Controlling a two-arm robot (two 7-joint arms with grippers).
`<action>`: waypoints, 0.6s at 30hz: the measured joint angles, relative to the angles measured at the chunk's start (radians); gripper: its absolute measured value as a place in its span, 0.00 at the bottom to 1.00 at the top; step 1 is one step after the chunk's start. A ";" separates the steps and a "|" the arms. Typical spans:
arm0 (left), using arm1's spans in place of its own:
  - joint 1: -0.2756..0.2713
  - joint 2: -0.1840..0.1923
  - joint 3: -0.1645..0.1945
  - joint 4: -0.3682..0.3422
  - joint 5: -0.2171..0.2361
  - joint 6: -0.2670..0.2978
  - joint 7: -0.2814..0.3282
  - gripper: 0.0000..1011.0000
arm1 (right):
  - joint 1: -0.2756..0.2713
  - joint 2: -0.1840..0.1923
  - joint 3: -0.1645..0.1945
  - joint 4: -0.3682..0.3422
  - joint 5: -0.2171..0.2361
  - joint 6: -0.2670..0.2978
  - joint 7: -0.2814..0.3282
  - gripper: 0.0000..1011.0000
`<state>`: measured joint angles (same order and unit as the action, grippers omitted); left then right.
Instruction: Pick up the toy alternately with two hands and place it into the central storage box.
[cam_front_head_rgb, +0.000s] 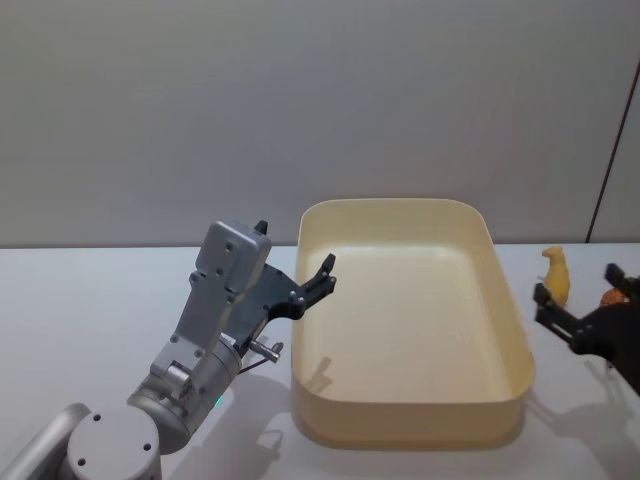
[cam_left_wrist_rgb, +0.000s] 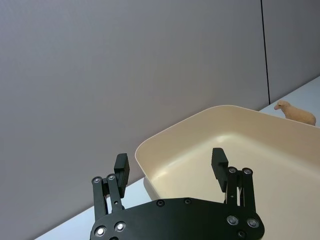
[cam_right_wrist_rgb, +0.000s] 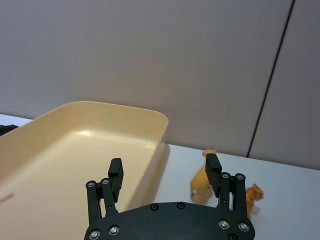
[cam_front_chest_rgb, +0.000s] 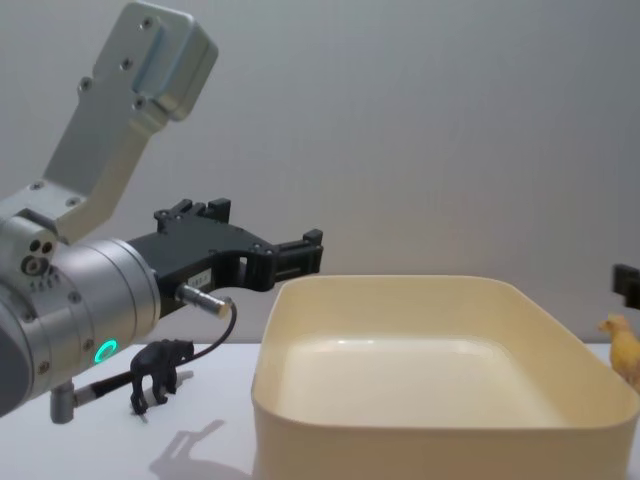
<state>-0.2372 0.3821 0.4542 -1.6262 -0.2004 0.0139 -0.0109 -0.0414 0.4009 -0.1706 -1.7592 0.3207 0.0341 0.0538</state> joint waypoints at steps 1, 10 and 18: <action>0.000 0.000 0.000 0.000 0.000 0.000 0.000 0.99 | -0.001 0.003 0.004 0.001 0.003 0.001 -0.005 0.99; 0.000 0.000 0.000 0.000 0.000 0.000 0.000 0.99 | -0.004 0.029 0.038 0.030 0.030 0.042 -0.049 0.99; 0.000 0.000 0.000 0.000 0.000 0.000 0.000 0.99 | 0.023 0.020 0.045 0.077 0.048 0.105 -0.083 0.99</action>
<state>-0.2372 0.3821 0.4542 -1.6262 -0.2004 0.0138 -0.0109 -0.0182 0.4211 -0.1252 -1.6822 0.3684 0.1388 -0.0287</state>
